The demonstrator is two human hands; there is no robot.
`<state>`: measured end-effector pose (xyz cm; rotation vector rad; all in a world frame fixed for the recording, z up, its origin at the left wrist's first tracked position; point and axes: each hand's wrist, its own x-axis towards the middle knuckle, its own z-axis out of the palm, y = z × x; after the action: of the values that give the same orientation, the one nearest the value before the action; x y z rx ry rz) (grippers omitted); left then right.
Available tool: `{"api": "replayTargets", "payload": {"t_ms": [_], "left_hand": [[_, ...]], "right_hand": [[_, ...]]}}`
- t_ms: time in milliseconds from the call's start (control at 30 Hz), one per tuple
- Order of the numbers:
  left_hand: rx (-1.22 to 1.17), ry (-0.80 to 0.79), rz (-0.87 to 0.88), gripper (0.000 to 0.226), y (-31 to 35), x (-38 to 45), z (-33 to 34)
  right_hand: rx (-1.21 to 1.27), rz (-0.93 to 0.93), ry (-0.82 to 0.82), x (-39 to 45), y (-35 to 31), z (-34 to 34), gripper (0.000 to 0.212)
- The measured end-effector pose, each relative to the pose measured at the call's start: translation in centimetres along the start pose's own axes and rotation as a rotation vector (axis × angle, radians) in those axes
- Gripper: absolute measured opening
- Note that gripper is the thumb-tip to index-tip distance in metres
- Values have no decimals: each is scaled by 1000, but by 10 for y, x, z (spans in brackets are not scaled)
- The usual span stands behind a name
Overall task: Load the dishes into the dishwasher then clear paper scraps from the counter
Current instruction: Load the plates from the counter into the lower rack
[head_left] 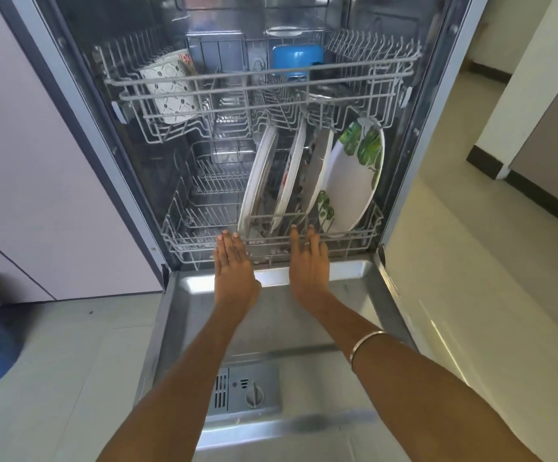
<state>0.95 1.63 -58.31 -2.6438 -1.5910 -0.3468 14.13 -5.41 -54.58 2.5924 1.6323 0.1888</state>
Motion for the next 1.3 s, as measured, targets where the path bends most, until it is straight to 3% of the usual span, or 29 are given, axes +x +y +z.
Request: {"api": "replayTargets", "payload": {"t_ms": [333, 533, 833, 1000, 1167, 1300], "left_hand": [[26, 11, 5, 81, 0, 36, -1], [56, 58, 11, 79, 0, 45, 9], [45, 66, 2, 81, 1, 43, 11], [9, -15, -35, 92, 5, 47, 3], [-71, -174, -46, 94, 2, 49, -18], [-169, -262, -48, 97, 1, 52, -35]], "right_hand": [[-82, -20, 20, 34, 3, -3, 89], [52, -26, 31, 49, 4, 1, 86], [115, -19, 70, 54, 6, 18, 93], [133, -7, 71, 57, 5, 20, 93], [202, -3, -50, 55, 8, 4, 90], [263, -75, -252, 56, 18, -20, 86]]}}
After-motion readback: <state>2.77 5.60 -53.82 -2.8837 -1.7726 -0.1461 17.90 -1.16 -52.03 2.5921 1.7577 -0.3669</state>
